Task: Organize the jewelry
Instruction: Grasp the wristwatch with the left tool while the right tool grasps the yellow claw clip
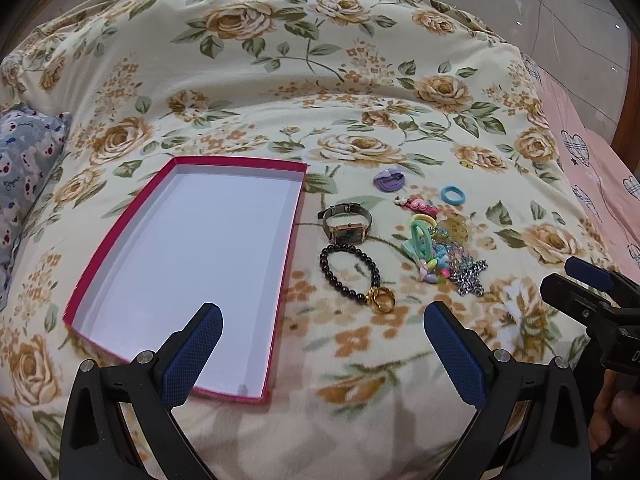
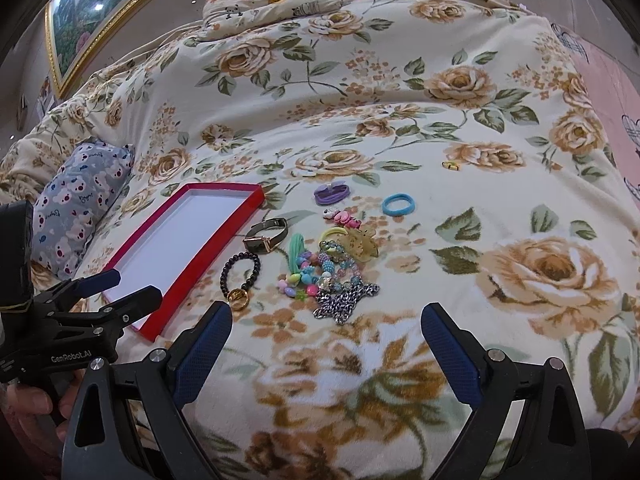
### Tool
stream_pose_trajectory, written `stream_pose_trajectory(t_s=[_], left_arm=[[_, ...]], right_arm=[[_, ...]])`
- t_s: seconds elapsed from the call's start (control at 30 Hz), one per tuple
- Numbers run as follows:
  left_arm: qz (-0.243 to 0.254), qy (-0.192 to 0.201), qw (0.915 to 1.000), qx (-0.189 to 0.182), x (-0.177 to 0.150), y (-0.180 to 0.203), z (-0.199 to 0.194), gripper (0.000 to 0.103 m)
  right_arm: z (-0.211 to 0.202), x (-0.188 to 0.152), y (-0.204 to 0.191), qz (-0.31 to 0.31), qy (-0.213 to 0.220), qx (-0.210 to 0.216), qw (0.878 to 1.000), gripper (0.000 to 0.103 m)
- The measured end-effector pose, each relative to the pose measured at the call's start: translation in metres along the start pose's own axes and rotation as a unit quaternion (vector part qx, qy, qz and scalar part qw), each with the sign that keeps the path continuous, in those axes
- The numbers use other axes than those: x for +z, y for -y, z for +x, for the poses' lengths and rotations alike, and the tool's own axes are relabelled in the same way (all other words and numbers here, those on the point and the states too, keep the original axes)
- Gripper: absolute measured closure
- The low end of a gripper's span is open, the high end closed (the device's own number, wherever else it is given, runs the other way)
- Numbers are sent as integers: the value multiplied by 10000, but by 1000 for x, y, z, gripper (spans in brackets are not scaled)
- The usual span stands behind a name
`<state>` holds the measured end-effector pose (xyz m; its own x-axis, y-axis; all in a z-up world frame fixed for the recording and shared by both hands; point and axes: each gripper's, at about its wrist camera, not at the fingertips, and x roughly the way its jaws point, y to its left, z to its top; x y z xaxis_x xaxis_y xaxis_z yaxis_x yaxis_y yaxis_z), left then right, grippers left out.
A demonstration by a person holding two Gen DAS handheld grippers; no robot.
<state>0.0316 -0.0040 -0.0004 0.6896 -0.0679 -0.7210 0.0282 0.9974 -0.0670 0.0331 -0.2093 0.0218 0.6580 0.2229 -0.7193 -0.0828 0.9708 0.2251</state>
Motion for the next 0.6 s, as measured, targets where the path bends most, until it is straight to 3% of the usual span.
stream_pose_trajectory(t_s=[0.13,0.4,0.6], left_arm=[[46,-45,10000,-61,13,-1,15,5],[487,-152,9986,-131,44,2,52,12],[958,-440,9938,-346,71,1,93,18]], right_arm=[[14,7,8,62,-76,-14,10000,15],[49,30,23,155,-311,73,9994,42],[78,44,29,26,-611,145,9980,45]])
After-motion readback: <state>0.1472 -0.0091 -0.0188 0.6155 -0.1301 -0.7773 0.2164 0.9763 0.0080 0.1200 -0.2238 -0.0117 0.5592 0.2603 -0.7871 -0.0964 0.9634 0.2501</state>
